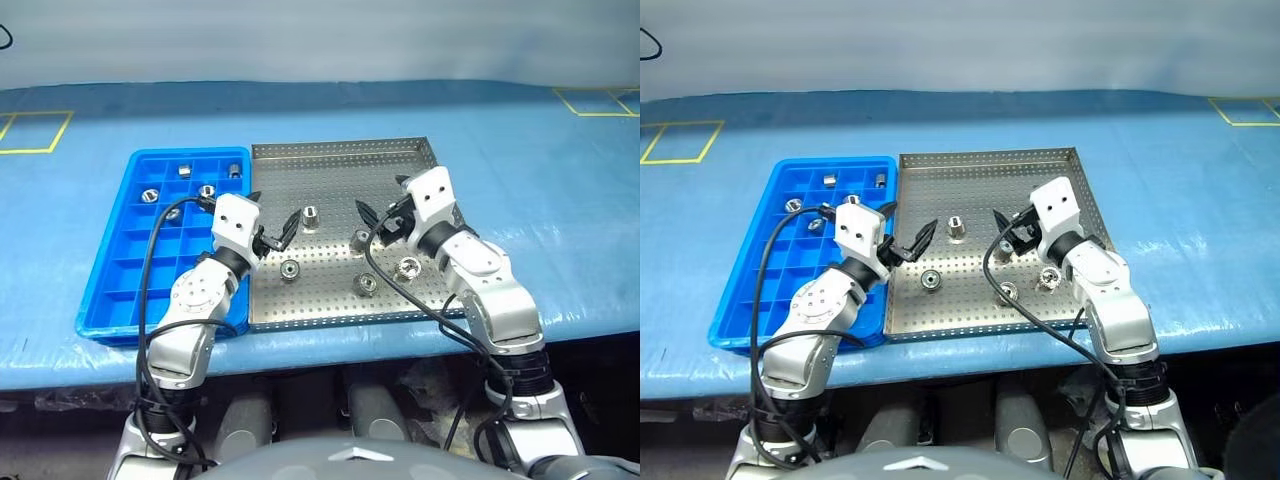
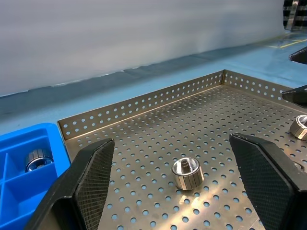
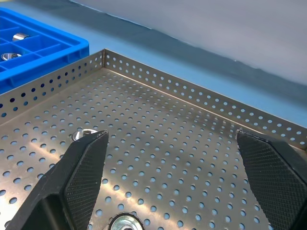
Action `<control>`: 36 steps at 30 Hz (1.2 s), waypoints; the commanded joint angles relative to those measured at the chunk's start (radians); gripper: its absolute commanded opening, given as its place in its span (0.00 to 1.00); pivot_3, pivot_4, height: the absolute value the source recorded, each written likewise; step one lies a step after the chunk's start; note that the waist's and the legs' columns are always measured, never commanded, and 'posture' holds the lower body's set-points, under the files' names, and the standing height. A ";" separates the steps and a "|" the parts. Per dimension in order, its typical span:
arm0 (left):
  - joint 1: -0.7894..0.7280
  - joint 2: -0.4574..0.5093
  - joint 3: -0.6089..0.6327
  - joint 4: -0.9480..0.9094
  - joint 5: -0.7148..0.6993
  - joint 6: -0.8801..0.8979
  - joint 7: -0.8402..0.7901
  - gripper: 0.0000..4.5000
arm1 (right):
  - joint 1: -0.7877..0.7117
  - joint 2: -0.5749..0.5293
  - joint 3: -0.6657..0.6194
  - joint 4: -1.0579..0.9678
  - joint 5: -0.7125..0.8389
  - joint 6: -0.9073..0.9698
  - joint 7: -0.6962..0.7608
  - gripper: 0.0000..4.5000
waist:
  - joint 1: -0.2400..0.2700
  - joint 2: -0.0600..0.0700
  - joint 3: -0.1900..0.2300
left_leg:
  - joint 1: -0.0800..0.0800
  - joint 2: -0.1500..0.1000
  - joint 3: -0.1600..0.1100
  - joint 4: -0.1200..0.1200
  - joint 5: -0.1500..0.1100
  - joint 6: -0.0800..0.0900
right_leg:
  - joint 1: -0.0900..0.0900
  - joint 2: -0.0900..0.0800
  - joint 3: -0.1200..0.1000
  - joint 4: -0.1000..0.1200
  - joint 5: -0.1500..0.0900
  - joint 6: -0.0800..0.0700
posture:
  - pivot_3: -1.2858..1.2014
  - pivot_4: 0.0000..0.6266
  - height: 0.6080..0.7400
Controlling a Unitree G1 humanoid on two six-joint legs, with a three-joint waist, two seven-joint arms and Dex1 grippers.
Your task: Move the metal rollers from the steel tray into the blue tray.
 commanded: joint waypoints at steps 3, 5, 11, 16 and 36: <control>-0.010 -0.004 -0.007 -0.057 0.002 -0.003 0.004 0.93 | -0.006 0.000 -0.022 -0.034 0.003 -0.013 -0.006 1.00 | 0.001 0.000 0.000 | 0.000 0.000 0.000 0.000 0.000 0.000 | 0.000 0.000 0.000 0.000 0.000 0.000 | 0.45 0.24 1.00; -0.018 -0.005 -0.009 -0.049 0.004 -0.003 0.004 0.93 | 0.000 -0.002 -0.028 -0.037 0.007 -0.007 -0.006 1.00 | 0.000 0.000 0.000 | 0.000 0.000 0.000 0.000 0.000 0.000 | 0.000 0.000 0.000 0.000 0.000 0.000 | 0.46 0.24 1.00; -0.024 -0.004 0.003 -0.042 0.002 -0.007 0.006 0.93 | 0.009 -0.022 -0.017 -0.056 0.022 -0.003 0.036 1.00 | -0.001 0.000 0.000 | 0.000 0.000 0.000 0.000 0.000 0.000 | 0.000 0.000 0.000 0.000 0.000 0.000 | 0.45 0.24 1.00; -0.020 -0.012 -0.002 -0.034 0.002 -0.010 0.009 0.93 | 0.004 -0.022 -0.008 -0.051 0.017 0.007 0.037 1.00 | -0.001 0.000 0.000 | 0.000 0.000 0.000 0.000 0.000 0.000 | 0.000 0.000 0.000 0.000 0.000 0.000 | 0.46 0.24 1.00; -0.071 -0.056 -0.001 0.042 0.060 0.050 0.116 0.93 | 0.017 -0.007 -0.017 -0.065 0.017 0.004 0.021 1.00 | -0.002 0.000 0.000 | 0.000 0.000 0.000 0.000 0.000 0.000 | 0.000 0.000 0.000 0.000 0.000 0.000 | 0.45 0.24 1.00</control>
